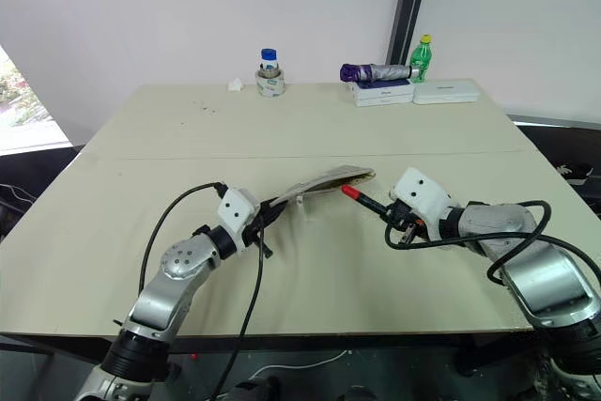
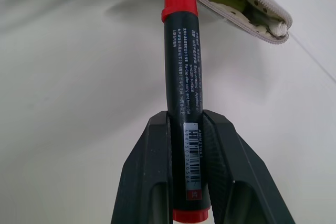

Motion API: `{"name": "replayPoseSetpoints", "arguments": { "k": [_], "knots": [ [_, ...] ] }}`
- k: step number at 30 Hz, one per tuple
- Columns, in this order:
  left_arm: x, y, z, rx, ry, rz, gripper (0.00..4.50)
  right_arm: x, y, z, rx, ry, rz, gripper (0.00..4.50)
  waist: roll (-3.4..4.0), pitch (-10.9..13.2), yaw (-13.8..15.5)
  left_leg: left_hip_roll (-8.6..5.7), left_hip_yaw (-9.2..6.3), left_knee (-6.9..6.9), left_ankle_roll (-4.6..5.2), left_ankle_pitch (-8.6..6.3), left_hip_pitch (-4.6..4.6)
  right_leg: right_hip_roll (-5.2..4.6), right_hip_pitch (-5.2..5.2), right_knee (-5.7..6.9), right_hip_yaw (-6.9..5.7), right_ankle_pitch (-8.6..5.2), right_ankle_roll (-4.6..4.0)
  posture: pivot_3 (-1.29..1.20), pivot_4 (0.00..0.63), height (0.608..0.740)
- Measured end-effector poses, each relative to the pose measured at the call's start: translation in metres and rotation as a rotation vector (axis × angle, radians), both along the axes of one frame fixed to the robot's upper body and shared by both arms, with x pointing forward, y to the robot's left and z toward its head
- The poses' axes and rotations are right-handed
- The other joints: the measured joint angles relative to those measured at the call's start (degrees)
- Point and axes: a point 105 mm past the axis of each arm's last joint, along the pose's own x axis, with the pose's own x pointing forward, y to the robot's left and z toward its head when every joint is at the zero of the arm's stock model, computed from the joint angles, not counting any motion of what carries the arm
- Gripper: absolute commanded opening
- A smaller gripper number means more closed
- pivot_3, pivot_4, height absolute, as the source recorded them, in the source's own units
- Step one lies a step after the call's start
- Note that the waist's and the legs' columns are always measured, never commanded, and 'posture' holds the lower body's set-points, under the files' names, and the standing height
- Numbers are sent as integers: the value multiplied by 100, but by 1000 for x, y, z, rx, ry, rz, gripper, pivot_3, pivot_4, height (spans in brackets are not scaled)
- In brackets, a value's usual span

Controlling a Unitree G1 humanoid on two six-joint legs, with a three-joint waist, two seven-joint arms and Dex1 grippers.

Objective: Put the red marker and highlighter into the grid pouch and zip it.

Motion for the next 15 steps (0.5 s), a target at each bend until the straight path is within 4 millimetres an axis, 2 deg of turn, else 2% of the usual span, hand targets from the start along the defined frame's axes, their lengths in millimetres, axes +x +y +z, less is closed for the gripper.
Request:
{"name": "replayPoseSetpoints", "arguments": {
  "k": [15],
  "knots": [
    [-5, -4, -3, 63, -33, -41, 0, -1, -1, -5, -39, 24, 16, 294, 0, 0, -7, 0, 0, 0, 0, 0, 0, 0, 0, 0, 0, 0, 0, 0, 150, 740]
  ]
}}
